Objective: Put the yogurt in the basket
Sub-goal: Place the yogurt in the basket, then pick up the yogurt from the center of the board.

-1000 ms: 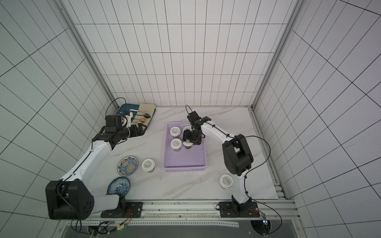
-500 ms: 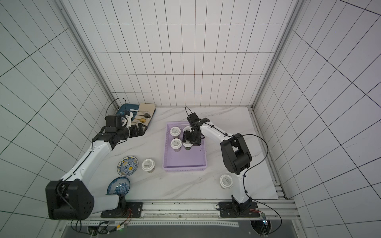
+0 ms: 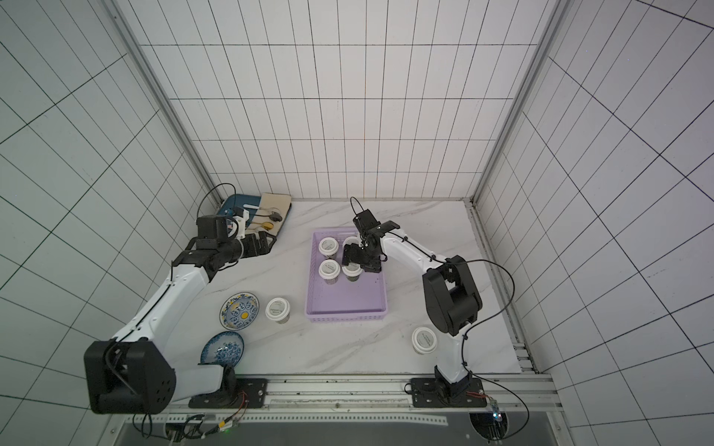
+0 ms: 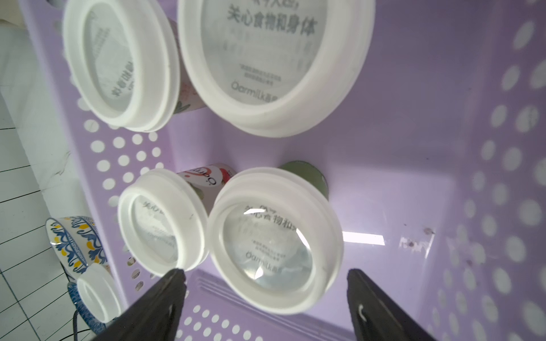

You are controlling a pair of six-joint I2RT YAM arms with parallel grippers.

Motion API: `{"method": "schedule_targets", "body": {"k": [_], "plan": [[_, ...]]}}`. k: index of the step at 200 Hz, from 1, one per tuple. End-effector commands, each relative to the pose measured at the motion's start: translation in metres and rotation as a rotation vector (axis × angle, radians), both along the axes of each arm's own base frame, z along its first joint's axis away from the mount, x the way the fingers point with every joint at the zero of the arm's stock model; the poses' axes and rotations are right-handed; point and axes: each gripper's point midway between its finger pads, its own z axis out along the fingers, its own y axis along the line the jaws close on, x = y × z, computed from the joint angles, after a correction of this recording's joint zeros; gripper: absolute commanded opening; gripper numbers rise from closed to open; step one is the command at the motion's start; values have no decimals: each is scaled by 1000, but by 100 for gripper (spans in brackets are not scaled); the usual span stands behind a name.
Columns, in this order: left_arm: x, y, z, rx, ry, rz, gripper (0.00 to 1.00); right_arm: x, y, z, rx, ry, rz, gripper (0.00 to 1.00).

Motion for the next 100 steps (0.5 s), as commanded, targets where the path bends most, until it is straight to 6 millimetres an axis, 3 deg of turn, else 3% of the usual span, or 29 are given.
{"method": "schedule_targets", "body": {"k": [1, 76, 100], "plan": [[-1, 0, 7, -3, -41, -10, 98, -10, -13, 14, -18, -35, -3, 90], [-11, -12, 24, 27, -105, -123, 98, -11, -54, 48, -43, -136, -45, 92], [-12, -16, 21, 68, -116, -158, 98, -8, -71, 62, -43, -192, -70, 94]]}}
